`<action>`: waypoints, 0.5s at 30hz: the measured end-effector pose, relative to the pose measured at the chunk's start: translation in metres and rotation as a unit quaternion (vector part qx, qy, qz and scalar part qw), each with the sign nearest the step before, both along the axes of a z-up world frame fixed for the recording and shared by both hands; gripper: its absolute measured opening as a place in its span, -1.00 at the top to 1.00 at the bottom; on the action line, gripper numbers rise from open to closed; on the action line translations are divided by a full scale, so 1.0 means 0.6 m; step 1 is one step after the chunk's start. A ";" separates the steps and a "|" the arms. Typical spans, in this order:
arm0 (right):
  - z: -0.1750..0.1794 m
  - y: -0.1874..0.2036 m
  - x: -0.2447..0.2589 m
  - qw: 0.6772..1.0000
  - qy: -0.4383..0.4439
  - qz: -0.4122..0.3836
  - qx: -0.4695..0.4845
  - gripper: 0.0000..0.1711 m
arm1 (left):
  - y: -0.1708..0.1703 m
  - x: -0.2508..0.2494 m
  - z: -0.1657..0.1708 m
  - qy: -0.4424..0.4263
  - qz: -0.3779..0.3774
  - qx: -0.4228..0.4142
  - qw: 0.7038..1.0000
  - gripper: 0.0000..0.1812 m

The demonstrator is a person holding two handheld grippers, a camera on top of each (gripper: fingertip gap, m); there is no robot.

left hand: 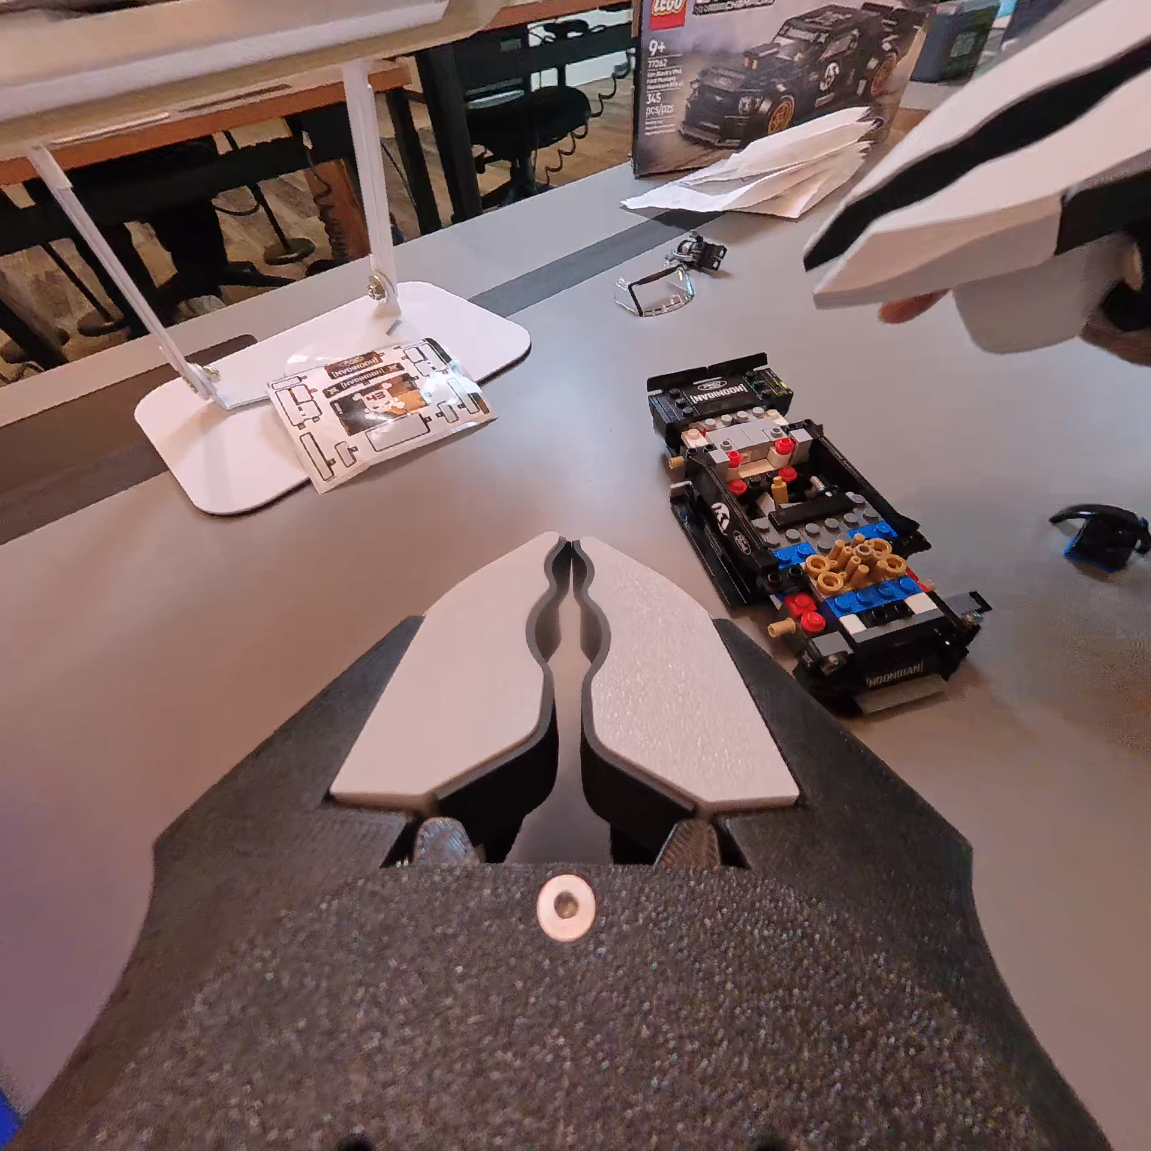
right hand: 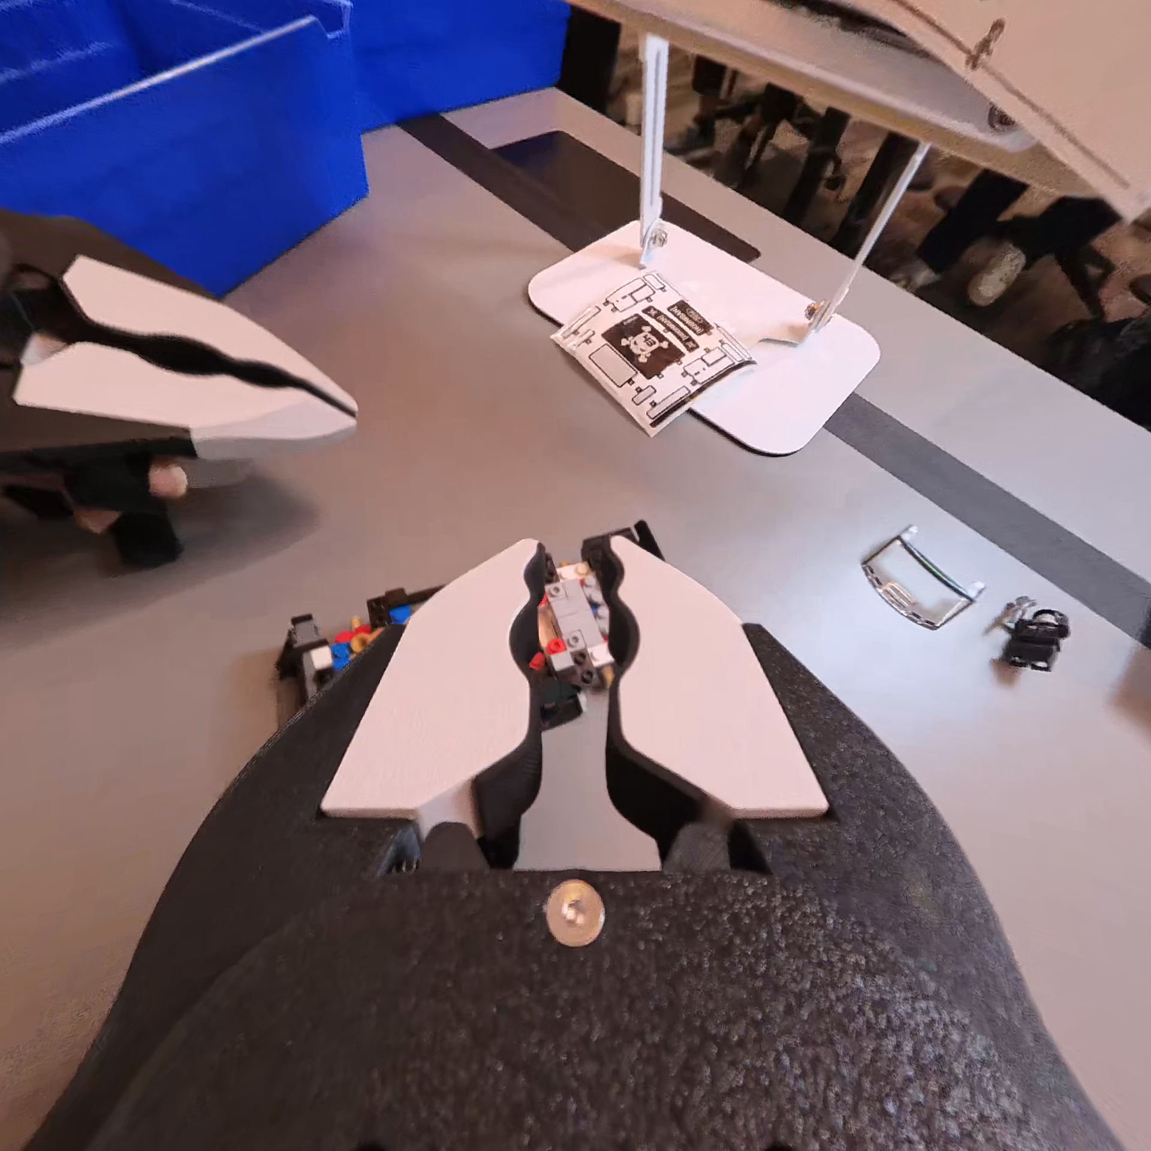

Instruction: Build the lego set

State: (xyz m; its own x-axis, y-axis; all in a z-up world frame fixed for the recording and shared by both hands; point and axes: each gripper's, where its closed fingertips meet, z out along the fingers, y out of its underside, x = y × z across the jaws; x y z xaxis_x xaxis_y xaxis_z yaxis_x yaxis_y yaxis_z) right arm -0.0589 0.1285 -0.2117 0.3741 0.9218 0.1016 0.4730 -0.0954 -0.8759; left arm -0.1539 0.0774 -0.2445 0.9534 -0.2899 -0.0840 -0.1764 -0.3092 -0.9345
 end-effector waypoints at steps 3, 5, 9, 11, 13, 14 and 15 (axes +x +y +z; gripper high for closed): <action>-0.009 0.003 0.027 1.000 0.002 0.019 -0.001 0.78 | 0.001 -0.001 0.005 0.000 0.008 0.007 1.000 1.00; -0.015 -0.010 0.045 0.998 0.009 0.053 -0.017 0.76 | 0.000 0.000 0.006 0.004 0.005 0.010 1.000 0.99; -0.038 -0.039 0.086 0.991 -0.007 0.127 -0.036 0.73 | -0.005 0.008 0.007 0.010 -0.011 0.013 1.000 0.95; -0.052 -0.057 0.108 0.984 -0.033 0.172 -0.044 0.72 | -0.006 0.013 0.006 0.012 -0.022 0.015 1.000 0.92; -0.072 -0.088 0.135 0.968 -0.079 0.226 -0.074 0.61 | -0.006 0.016 0.001 0.019 -0.032 0.013 0.999 0.86; -0.083 -0.103 0.149 0.959 -0.105 0.248 -0.090 0.53 | -0.005 0.018 0.000 0.023 -0.035 0.013 0.999 0.84; -0.093 -0.114 0.161 0.951 -0.130 0.262 -0.100 0.48 | -0.005 0.019 -0.001 0.024 -0.038 0.012 0.999 0.83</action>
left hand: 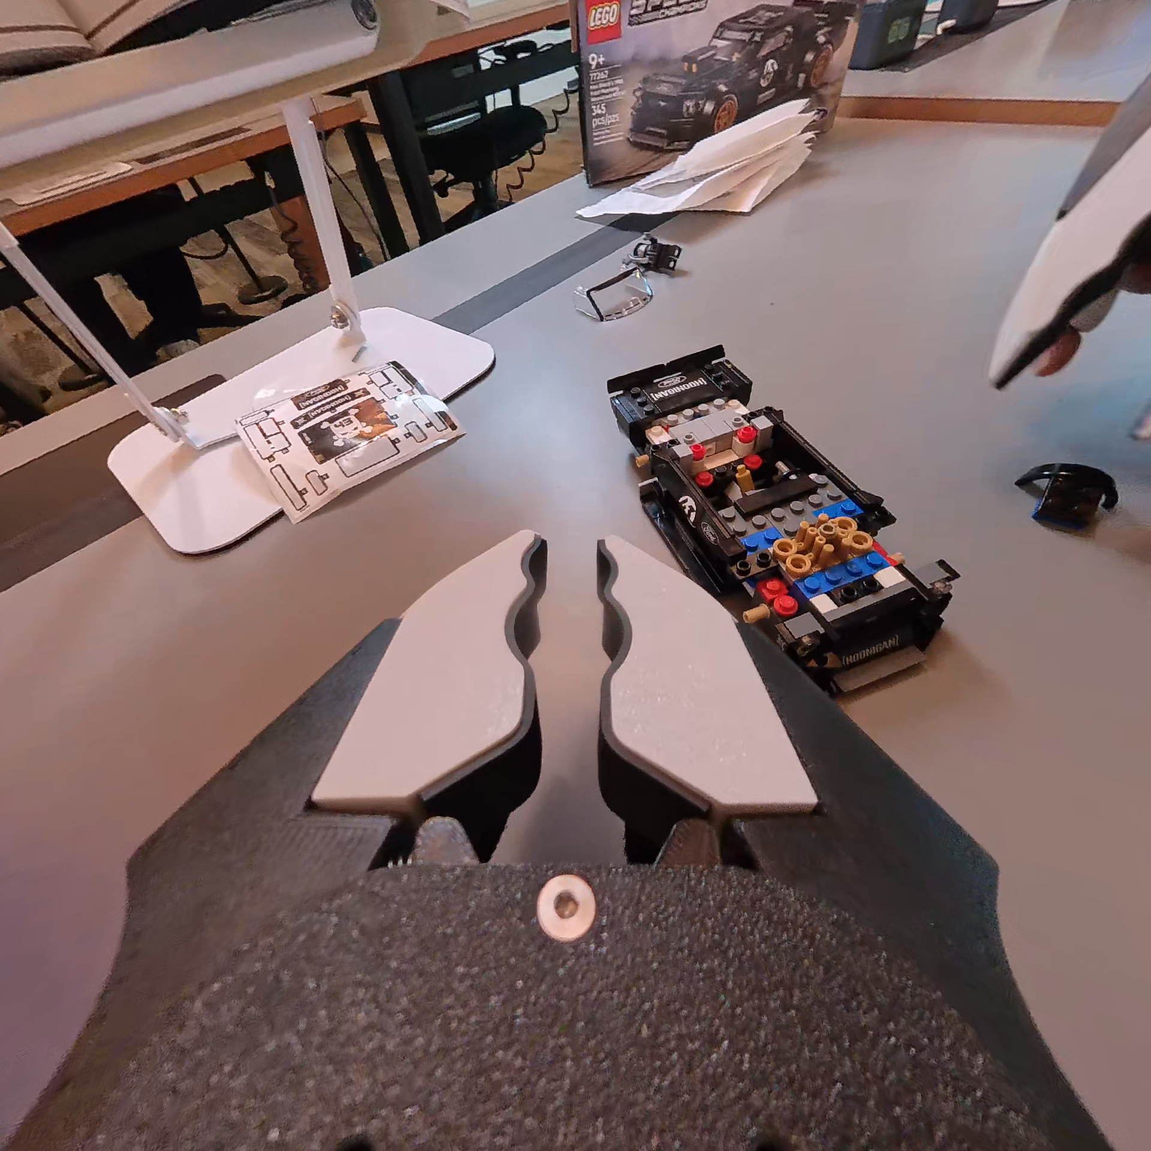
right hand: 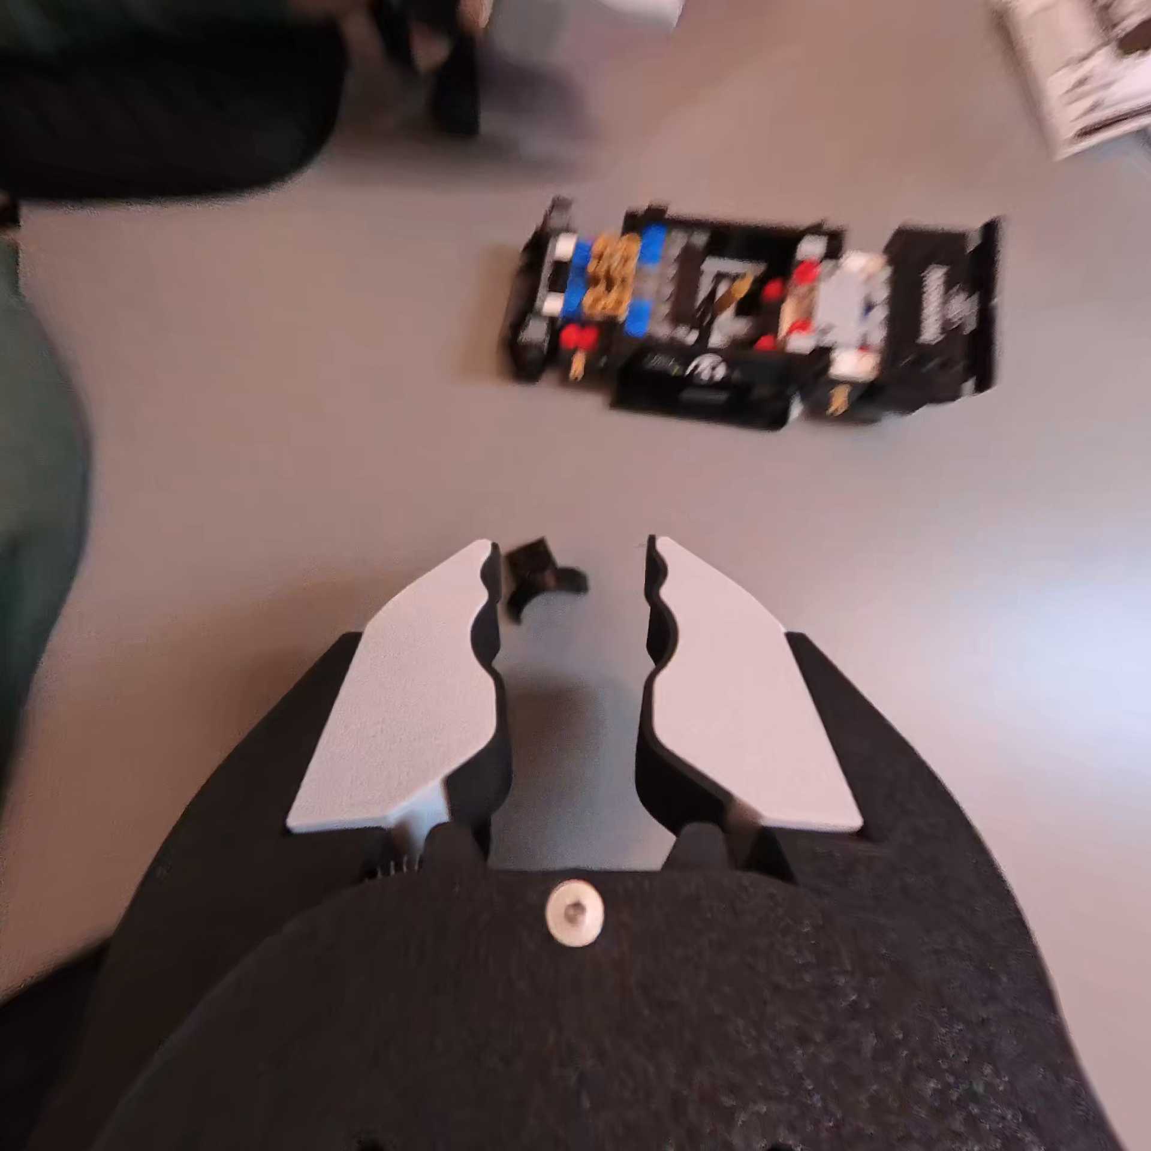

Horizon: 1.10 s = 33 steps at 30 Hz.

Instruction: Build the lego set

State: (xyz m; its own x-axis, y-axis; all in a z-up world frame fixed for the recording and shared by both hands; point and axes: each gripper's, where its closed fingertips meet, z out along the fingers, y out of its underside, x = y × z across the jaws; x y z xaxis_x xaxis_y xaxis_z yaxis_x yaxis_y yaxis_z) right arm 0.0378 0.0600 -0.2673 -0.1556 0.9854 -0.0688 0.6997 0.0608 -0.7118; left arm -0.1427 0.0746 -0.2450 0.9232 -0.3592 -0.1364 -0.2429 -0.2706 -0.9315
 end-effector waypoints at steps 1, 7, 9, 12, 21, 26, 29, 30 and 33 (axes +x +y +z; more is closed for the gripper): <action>-0.009 -0.005 0.008 1.000 -0.022 0.007 0.002 0.48 | 0.001 0.001 -0.001 -0.001 -0.002 -0.002 1.000 0.83; -0.053 -0.020 0.015 0.994 -0.095 0.040 0.040 0.60 | 0.001 0.005 -0.007 0.003 -0.009 -0.008 1.000 0.82; -0.052 -0.017 0.008 0.994 -0.090 0.036 0.049 0.69 | 0.001 0.007 -0.010 0.005 -0.013 -0.010 1.000 0.83; -0.045 0.004 -0.009 0.997 -0.063 -0.007 0.051 0.72 | 0.002 0.009 -0.011 0.007 -0.017 -0.012 1.000 0.84; 0.047 0.070 -0.044 0.955 0.128 -0.170 -0.207 0.73 | -0.001 0.009 -0.012 0.004 -0.028 -0.017 0.999 0.84; 0.014 0.117 -0.027 0.959 0.084 -0.241 -0.121 0.73 | -0.003 -0.003 -0.008 -0.004 -0.018 -0.015 1.000 0.85; -0.035 0.161 0.002 0.955 -0.015 -0.293 0.033 0.73 | -0.004 -0.005 -0.005 -0.006 -0.018 -0.012 1.000 0.85; -0.043 0.166 0.007 0.952 -0.036 -0.297 0.060 0.72 | -0.004 -0.005 -0.004 -0.004 -0.019 -0.010 1.000 0.85; -0.049 0.165 0.009 0.948 -0.069 -0.297 0.088 0.70 | -0.008 0.002 0.002 0.000 -0.026 -0.004 1.000 0.84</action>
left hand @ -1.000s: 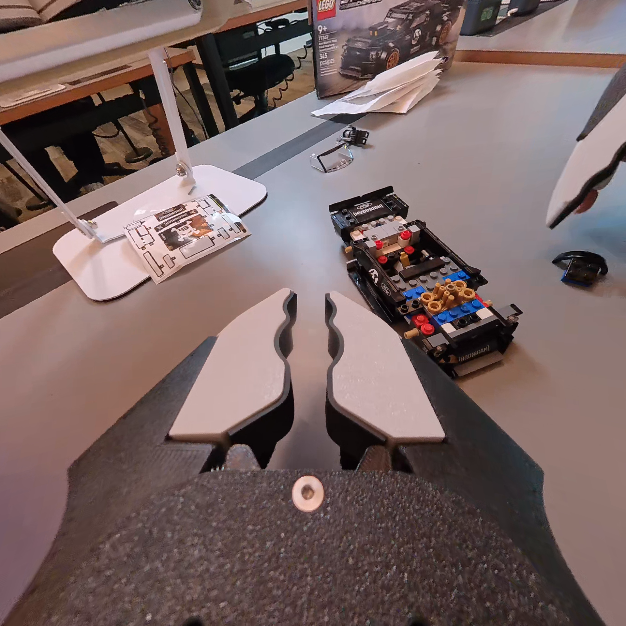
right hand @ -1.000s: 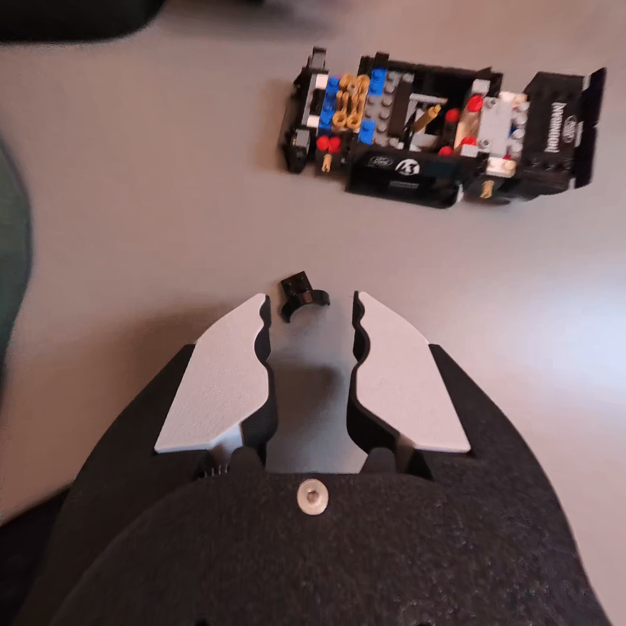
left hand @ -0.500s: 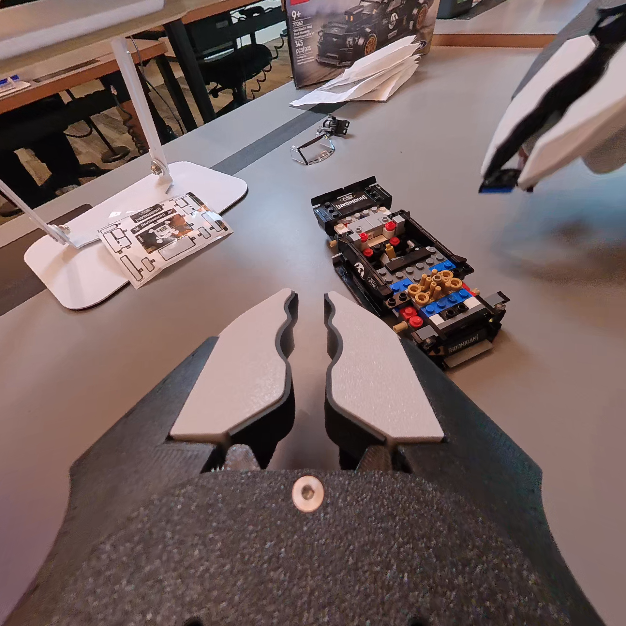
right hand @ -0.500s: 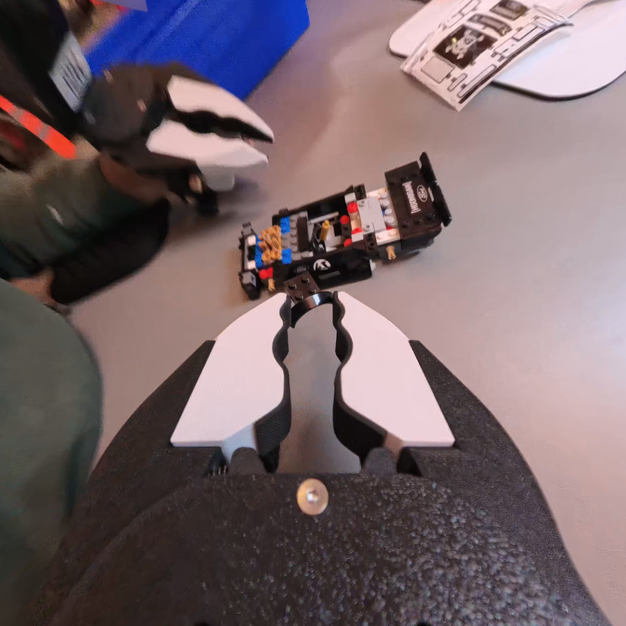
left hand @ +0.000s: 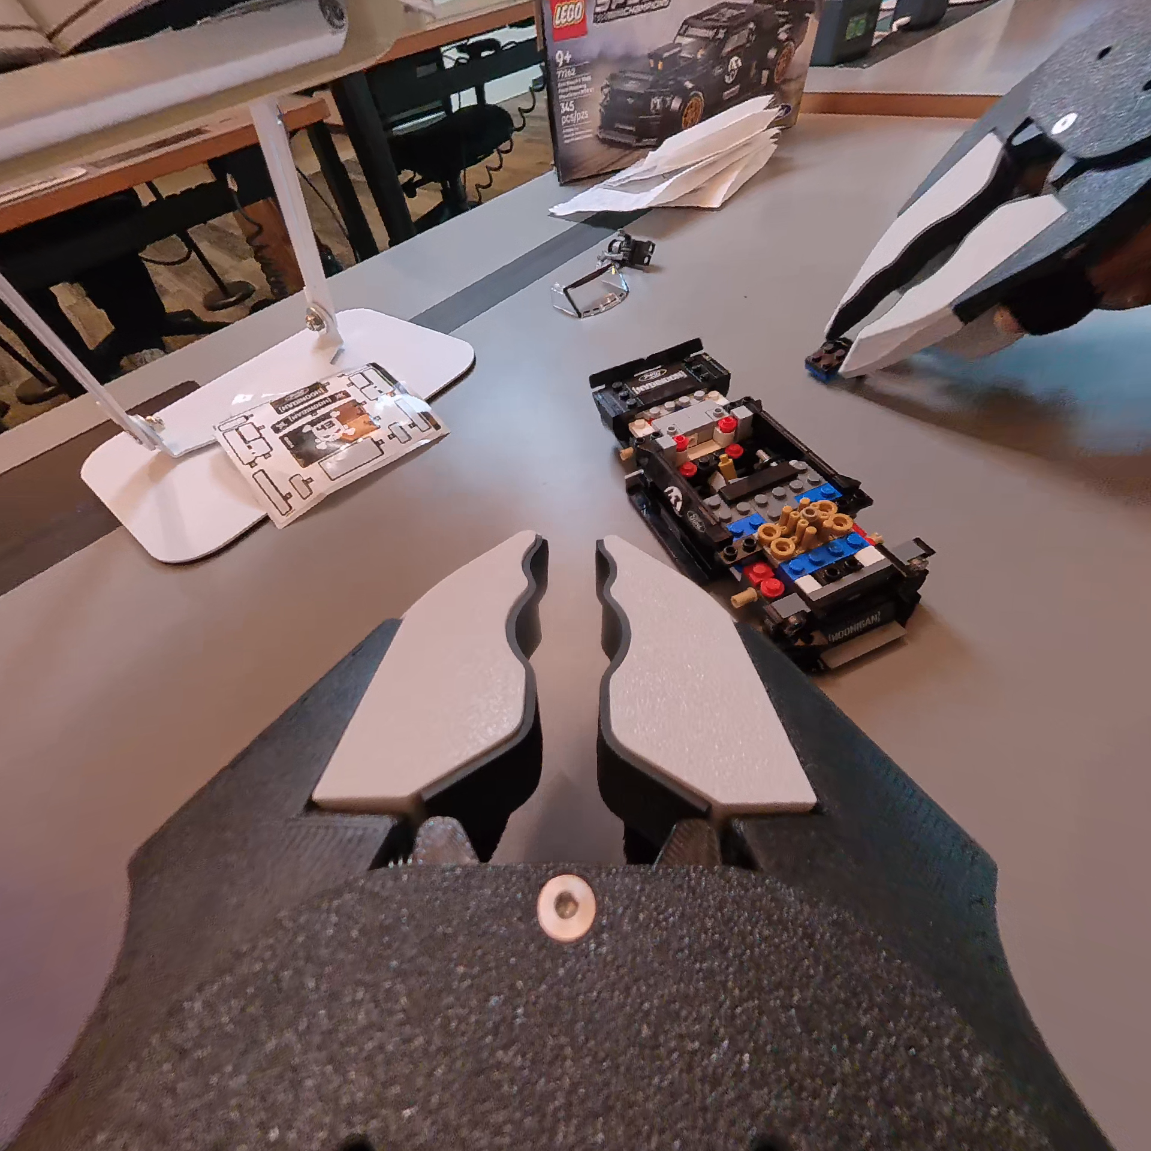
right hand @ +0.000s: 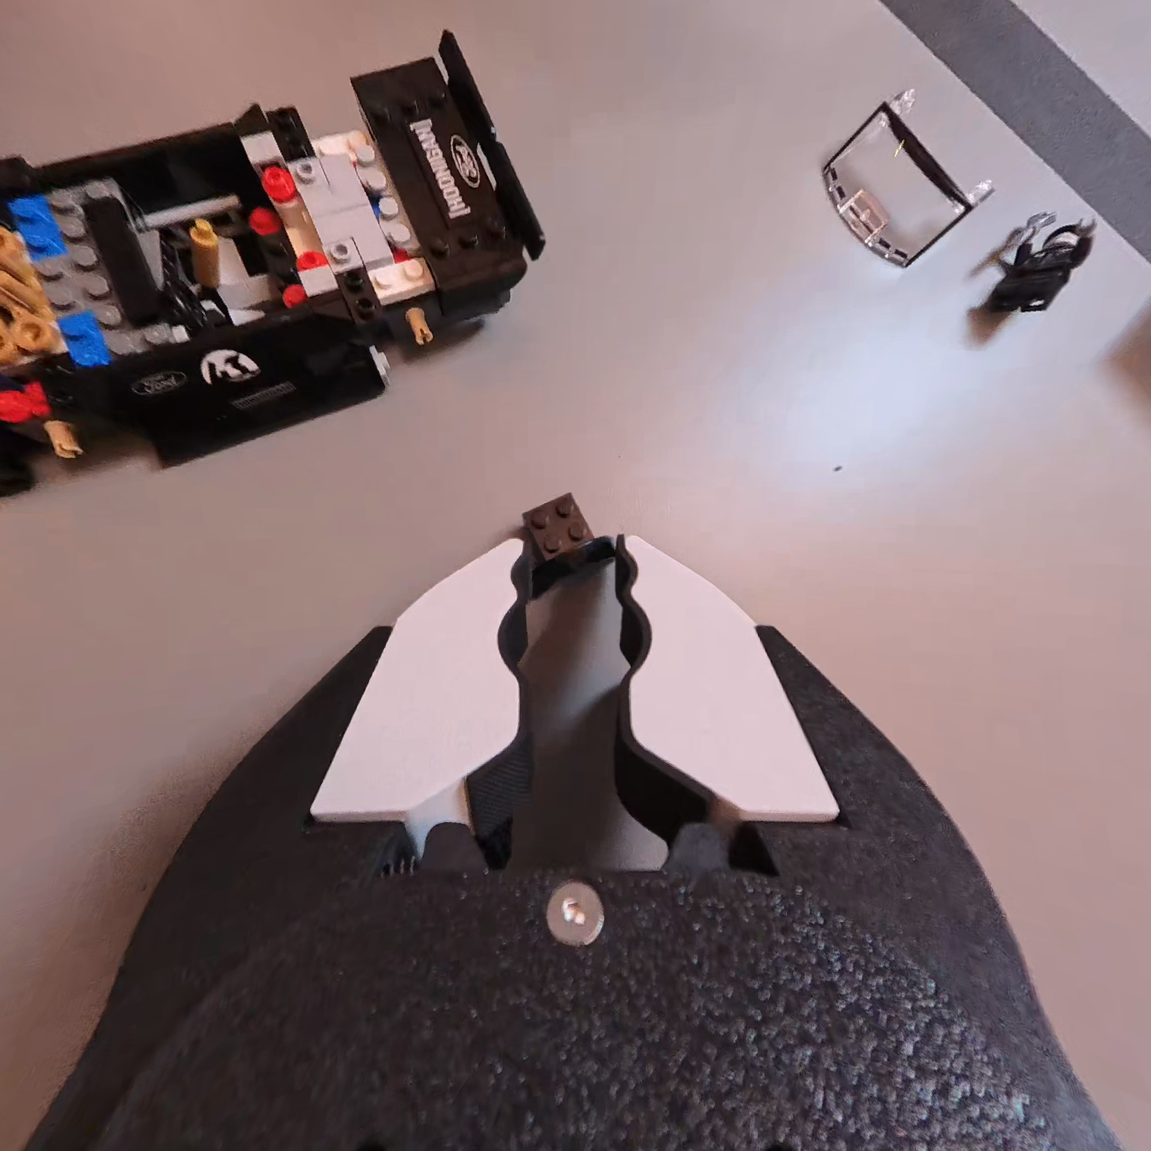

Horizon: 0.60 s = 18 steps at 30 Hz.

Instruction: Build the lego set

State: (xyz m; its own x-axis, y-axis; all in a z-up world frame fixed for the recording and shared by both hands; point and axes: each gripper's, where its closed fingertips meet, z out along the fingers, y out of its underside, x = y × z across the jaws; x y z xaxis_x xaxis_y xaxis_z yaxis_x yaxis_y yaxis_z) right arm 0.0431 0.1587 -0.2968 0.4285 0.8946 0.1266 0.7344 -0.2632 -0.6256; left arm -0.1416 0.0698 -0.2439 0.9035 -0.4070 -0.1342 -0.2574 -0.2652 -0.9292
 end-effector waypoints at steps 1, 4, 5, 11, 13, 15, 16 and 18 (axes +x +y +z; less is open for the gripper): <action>-0.002 0.001 0.002 1.000 -0.011 0.001 0.008 0.67 | -0.002 0.003 0.004 -0.002 -0.002 0.004 1.000 0.83; 0.006 0.000 0.003 1.000 0.001 0.002 0.013 0.54 | -0.014 0.017 0.036 -0.015 -0.011 0.023 1.000 0.80; 0.019 0.003 0.002 1.000 0.022 -0.002 0.014 0.52 | -0.022 0.020 0.060 -0.021 -0.013 0.040 0.999 0.78; 0.150 0.023 0.013 0.974 0.217 -0.010 0.060 0.43 | -0.099 -0.192 0.278 -0.042 0.187 0.172 0.966 0.82; 0.157 0.027 0.029 0.968 0.239 -0.019 0.070 0.44 | -0.123 -0.319 0.291 -0.043 0.271 0.127 0.953 0.73; 0.153 0.030 0.040 0.964 0.254 -0.025 0.078 0.64 | -0.135 -0.435 0.263 -0.038 0.337 0.052 0.939 0.65; 0.152 0.029 0.043 0.961 0.263 -0.026 0.078 0.85 | -0.139 -0.482 0.244 -0.033 0.363 0.017 0.931 0.65; 0.157 0.025 0.045 0.956 0.282 -0.027 0.070 1.00 | -0.132 -0.540 0.197 -0.024 0.381 -0.057 0.923 0.61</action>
